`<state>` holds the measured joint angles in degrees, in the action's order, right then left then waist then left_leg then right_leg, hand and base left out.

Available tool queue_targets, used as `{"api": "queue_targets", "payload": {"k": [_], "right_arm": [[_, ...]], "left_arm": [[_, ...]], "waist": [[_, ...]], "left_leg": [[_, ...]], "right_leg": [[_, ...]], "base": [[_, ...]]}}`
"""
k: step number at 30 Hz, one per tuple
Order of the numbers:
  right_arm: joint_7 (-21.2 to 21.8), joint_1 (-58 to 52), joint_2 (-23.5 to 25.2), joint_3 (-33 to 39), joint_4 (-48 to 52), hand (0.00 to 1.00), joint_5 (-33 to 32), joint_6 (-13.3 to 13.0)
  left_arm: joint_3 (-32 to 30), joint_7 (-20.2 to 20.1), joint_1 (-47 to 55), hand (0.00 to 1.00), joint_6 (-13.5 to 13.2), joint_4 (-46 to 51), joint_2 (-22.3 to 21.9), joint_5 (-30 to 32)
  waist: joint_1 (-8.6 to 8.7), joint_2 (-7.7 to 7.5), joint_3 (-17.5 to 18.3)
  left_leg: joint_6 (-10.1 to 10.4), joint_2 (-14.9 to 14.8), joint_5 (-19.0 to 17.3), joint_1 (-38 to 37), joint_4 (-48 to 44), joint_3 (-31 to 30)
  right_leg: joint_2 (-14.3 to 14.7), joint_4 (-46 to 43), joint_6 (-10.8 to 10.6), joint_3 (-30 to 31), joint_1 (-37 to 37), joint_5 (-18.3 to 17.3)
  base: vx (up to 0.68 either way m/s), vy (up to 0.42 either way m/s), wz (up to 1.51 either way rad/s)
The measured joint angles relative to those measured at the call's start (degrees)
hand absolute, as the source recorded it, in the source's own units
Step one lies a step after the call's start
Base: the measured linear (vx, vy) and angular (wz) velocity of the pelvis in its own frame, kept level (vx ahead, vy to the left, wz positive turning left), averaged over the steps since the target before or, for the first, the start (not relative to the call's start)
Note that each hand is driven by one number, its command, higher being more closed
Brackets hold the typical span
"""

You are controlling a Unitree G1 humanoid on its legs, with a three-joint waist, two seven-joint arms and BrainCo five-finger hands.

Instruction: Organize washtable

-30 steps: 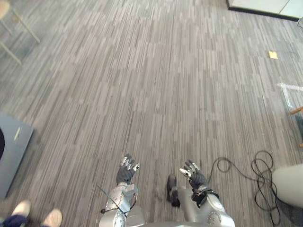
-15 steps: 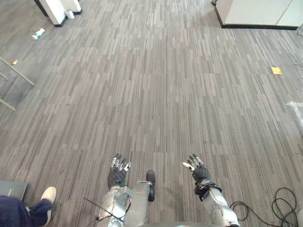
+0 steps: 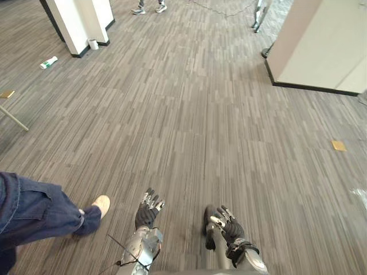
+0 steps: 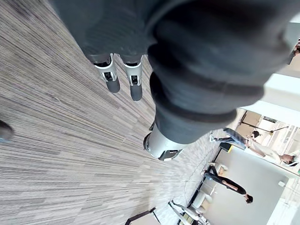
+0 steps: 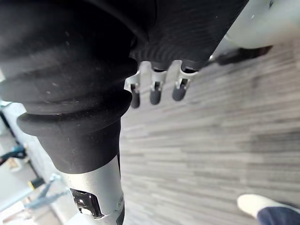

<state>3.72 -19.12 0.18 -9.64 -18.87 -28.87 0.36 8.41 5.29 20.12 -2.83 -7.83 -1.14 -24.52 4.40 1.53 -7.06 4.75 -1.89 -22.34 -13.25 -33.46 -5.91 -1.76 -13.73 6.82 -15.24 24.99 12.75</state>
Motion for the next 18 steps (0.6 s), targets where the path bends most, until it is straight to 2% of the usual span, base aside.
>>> {"api": "queue_targets", "payload": {"k": [1,2,3,4,5,6,7,8,9,10,11,12,13,14,15,16,17,18], "right_arm": [[0.0,0.4,-1.4,0.1,0.6,0.00,0.0,0.0],[0.0,1.2,-3.0,0.0,2.3,0.00,-0.1,0.0],[0.0,2.6,-3.0,-0.3,2.2,0.00,-0.7,-0.1],[0.0,3.3,-3.0,0.1,2.0,0.00,-1.0,0.0],[-1.7,4.4,-2.7,0.3,1.9,0.00,1.8,-0.3],[-5.2,6.2,-2.5,0.3,2.0,0.00,9.0,-1.1],[-6.5,7.1,-2.5,0.5,2.2,0.00,11.4,-1.7],[-7.6,9.4,-2.6,0.5,2.3,0.00,14.1,-2.7],[-7.9,11.6,-2.6,0.4,2.3,0.00,15.5,-3.0],[-8.0,12.3,-2.6,0.2,2.2,0.00,15.9,-3.1],[-8.1,12.9,-2.5,-0.7,2.2,0.00,16.8,-3.3],[-8.1,12.7,-2.5,-2.2,2.1,0.00,18.0,-3.3],[-8.1,12.7,-2.4,-3.0,1.8,0.00,18.5,-3.4],[-8.1,12.6,-2.0,-5.2,0.0,0.00,19.3,-3.4],[-8.0,11.7,-0.9,-7.7,-3.8,0.00,20.4,-3.3],[-8.0,11.5,-0.4,-9.1,-5.6,0.00,20.9,-3.3],[-8.0,11.3,0.3,-11.4,-8.1,0.00,22.2,-3.2],[-7.9,11.6,1.5,-13.6,-11.2,0.00,24.8,-3.1]], "left_arm": [[-0.1,0.1,0.0,0.00,0.0,-0.3,-1.3,0.0],[-0.5,0.1,0.0,0.00,-0.2,-0.6,-2.4,0.0],[-1.0,-0.2,-0.7,0.00,-0.2,-2.2,-2.4,-1.8],[-1.4,-0.2,-1.4,0.00,-0.2,-2.7,-2.4,-3.0],[-2.0,-0.1,-1.4,0.00,-0.2,-2.6,-2.0,-3.2],[-2.3,0.4,-0.9,0.00,-0.2,-2.6,-2.0,-3.4],[-2.3,0.7,-0.8,0.00,-0.2,-2.5,-2.0,-3.5],[-2.5,1.4,-0.3,0.00,-0.3,-2.1,-2.0,-3.5],[-2.9,1.4,0.1,0.00,-0.3,-1.9,-2.2,-3.5],[-3.2,1.5,0.4,0.00,-0.3,-1.6,-2.6,-3.5],[-4.1,2.2,1.7,0.00,-0.3,0.1,-2.9,-3.5],[-5.1,2.8,3.5,0.00,-0.4,2.3,-3.4,-3.5],[-5.7,3.2,4.6,0.00,-0.7,3.5,-3.8,-3.5],[-6.5,3.8,5.3,0.00,-0.9,4.3,-4.0,-3.5],[-7.6,4.5,5.5,0.00,-1.1,4.2,-4.2,-3.4],[-7.6,4.8,6.1,0.00,-1.3,4.3,-4.2,-3.3],[-7.3,4.9,5.8,0.00,-1.5,4.2,-4.0,-3.3],[-6.7,5.6,4.4,0.00,-1.6,4.2,-3.5,-3.3]], "waist": [[-0.70,2.68,0.5],[-1.24,5.24,-0.3],[-2.19,5.91,-1.3],[-2.36,5.81,-2.1],[-2.65,4.78,-3.1],[-4.30,3.15,-3.6],[-5.34,2.68,-3.6],[-5.97,2.42,-3.7],[-6.89,2.36,-4.0],[-7.16,2.02,-4.2],[-7.87,1.75,-4.2],[-8.66,1.93,-4.1],[-8.95,2.66,-3.8],[-9.82,3.25,-3.5],[-10.48,1.62,-1.9],[-10.50,1.14,-1.2],[-10.47,0.67,-0.6],[-10.03,-1.31,-1.1]], "left_leg": [[1.8,-2.2,3.1,1.9,-4.4,0.3],[1.6,-4.7,14.5,4.9,-12.3,2.5],[0.3,-7.7,20.2,8.7,-22.1,5.0],[-4.2,-10.2,16.8,12.9,-30.9,6.2],[-7.2,-10.7,14.3,16.6,-36.0,7.3],[-8.2,-10.1,11.1,21.1,-36.8,9.1],[-7.8,-9.7,9.2,23.8,-35.6,9.5],[-6.6,-8.8,6.9,29.0,-29.8,10.3],[-5.7,-7.2,6.4,32.8,-19.7,11.0],[-5.2,-5.8,6.7,33.8,-13.2,11.1],[-2.7,-3.3,8.6,34.8,1.0,11.0],[0.9,-2.6,11.8,34.9,14.1,11.0],[2.0,-2.7,12.8,35.7,17.8,11.0],[1.3,-2.6,17.6,36.7,18.7,11.3],[-2.7,-0.9,23.2,35.7,17.7,14.0],[-5.4,-0.6,25.6,35.1,17.7,15.0],[-10.1,0.2,26.2,34.5,16.3,15.9],[-11.5,2.1,23.1,32.8,14.4,16.5]], "right_leg": [[2.3,-1.5,-0.4,-0.6,-0.2,-1.8],[5.9,-1.4,0.6,0.2,-2.9,-5.5],[8.7,0.7,1.2,2.1,-7.8,-8.2],[10.4,3.2,1.4,2.4,-12.5,-8.9],[11.2,5.6,1.4,3.4,-17.5,-9.8],[11.4,7.8,2.2,6.6,-22.5,-11.4],[11.4,9.0,2.2,8.2,-24.5,-12.2],[11.4,10.5,2.2,10.7,-27.6,-14.0],[10.9,11.2,2.1,12.9,-30.0,-16.2],[10.3,11.2,1.9,13.9,-30.8,-17.4],[9.2,11.2,1.5,15.5,-33.1,-20.0],[8.7,11.3,0.2,17.3,-35.3,-22.7],[8.7,11.2,-0.8,17.9,-36.4,-24.0],[8.1,9.9,-2.8,18.8,-38.5,-26.7],[5.5,6.2,-6.0,18.7,-38.9,-29.3],[4.6,2.4,-7.8,18.4,-38.0,-30.3],[3.2,-6.5,-9.6,18.3,-34.8,-31.4],[1.2,-21.6,-10.1,18.0,-28.9,-28.7]], "base": [[1.10,-0.234,-0.22],[1.03,-0.189,-0.73],[0.99,-0.173,-0.65],[0.75,-0.136,-0.40],[0.71,-0.132,-0.53],[0.70,-0.114,-0.71],[0.66,-0.065,-1.02],[0.61,0.001,-0.94],[0.60,0.031,-0.84],[0.59,0.092,-0.70],[0.63,0.140,-0.67],[0.66,0.168,-0.67],[0.72,0.227,-0.69],[0.80,0.289,-0.61],[0.84,0.297,-0.52],[0.92,0.295,-0.28],[0.91,0.261,-0.02],[1.01,0.288,0.05]]}}
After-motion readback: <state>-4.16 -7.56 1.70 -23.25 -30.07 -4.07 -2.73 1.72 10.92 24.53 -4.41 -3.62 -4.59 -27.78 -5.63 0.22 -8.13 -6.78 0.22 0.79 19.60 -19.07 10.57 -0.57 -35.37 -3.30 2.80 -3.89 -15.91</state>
